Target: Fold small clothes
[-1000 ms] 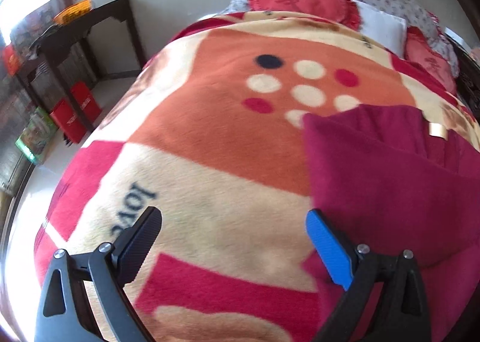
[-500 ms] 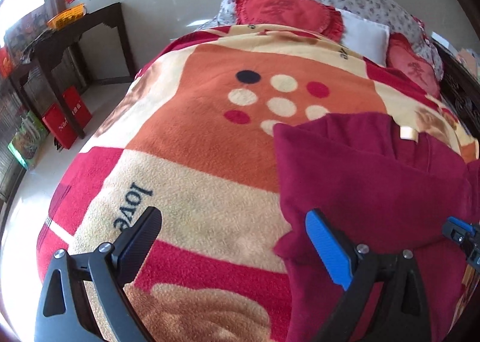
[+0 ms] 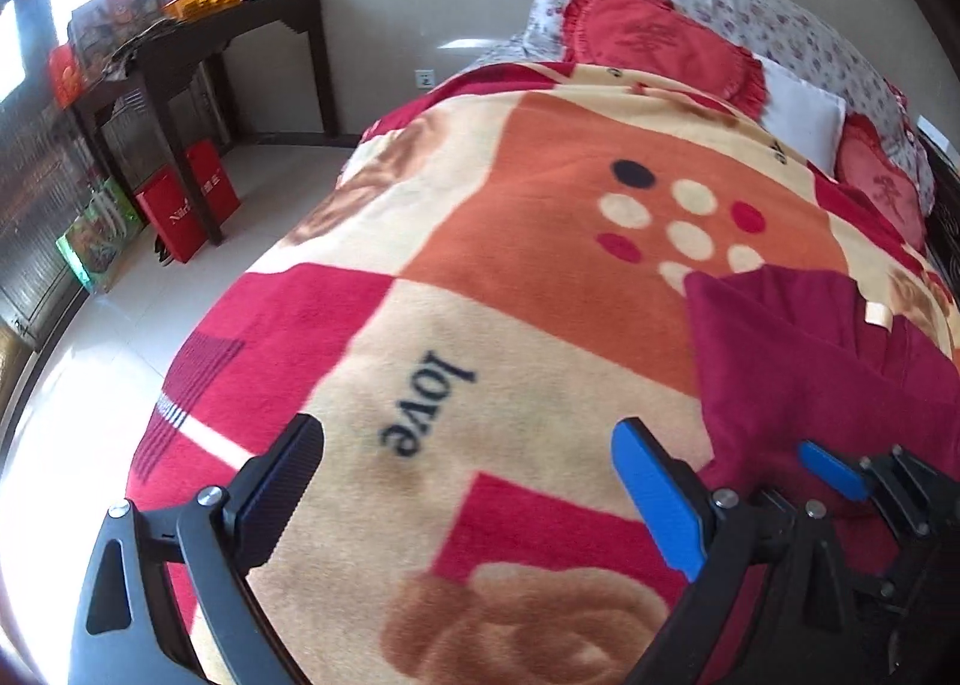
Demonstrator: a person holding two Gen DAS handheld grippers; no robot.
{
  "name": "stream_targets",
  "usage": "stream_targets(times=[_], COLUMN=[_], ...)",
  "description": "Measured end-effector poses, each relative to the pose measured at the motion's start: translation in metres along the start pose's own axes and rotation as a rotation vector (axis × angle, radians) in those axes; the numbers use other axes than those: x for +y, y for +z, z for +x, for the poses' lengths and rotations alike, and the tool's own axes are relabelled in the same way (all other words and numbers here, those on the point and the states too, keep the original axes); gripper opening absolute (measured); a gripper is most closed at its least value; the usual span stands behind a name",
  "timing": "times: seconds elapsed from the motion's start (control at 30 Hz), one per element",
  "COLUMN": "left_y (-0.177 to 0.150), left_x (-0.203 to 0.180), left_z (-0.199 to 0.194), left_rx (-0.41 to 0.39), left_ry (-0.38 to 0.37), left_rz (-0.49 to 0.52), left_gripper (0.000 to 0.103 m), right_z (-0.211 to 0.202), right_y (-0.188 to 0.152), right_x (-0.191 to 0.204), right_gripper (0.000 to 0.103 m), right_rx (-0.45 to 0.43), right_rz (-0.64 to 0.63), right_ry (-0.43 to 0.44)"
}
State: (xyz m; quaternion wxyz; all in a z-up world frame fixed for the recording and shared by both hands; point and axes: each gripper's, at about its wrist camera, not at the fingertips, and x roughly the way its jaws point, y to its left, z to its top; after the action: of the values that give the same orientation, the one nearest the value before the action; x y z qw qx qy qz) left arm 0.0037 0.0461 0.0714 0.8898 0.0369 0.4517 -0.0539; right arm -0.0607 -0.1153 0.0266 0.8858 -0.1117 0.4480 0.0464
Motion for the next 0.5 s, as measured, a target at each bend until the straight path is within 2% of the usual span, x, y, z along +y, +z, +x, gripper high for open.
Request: stream_targets(times=[0.17,0.27,0.4,0.5], left_y=[0.001,0.003,0.005,0.007], left_x=[0.014,0.018,0.02,0.014], left_z=[0.007,0.007,0.004,0.003], left_rx=[0.011,0.013,-0.002,-0.005], left_ry=[-0.008,-0.018,-0.033,-0.049], left_rz=[-0.028,-0.036,-0.036,-0.032], left_gripper=[0.1,0.099,0.1,0.099], right_z=[0.008,0.006,-0.006,-0.017], right_y=[0.019,0.026,0.011,0.004], right_x=[-0.002,0.005,0.015,0.017], right_gripper=[0.019,0.019,0.019,0.019], right_rx=[-0.053,-0.05,-0.008,-0.012], right_rz=[0.065,0.025,-0.1,-0.104], right_ry=[-0.04,-0.07,-0.003,0.044])
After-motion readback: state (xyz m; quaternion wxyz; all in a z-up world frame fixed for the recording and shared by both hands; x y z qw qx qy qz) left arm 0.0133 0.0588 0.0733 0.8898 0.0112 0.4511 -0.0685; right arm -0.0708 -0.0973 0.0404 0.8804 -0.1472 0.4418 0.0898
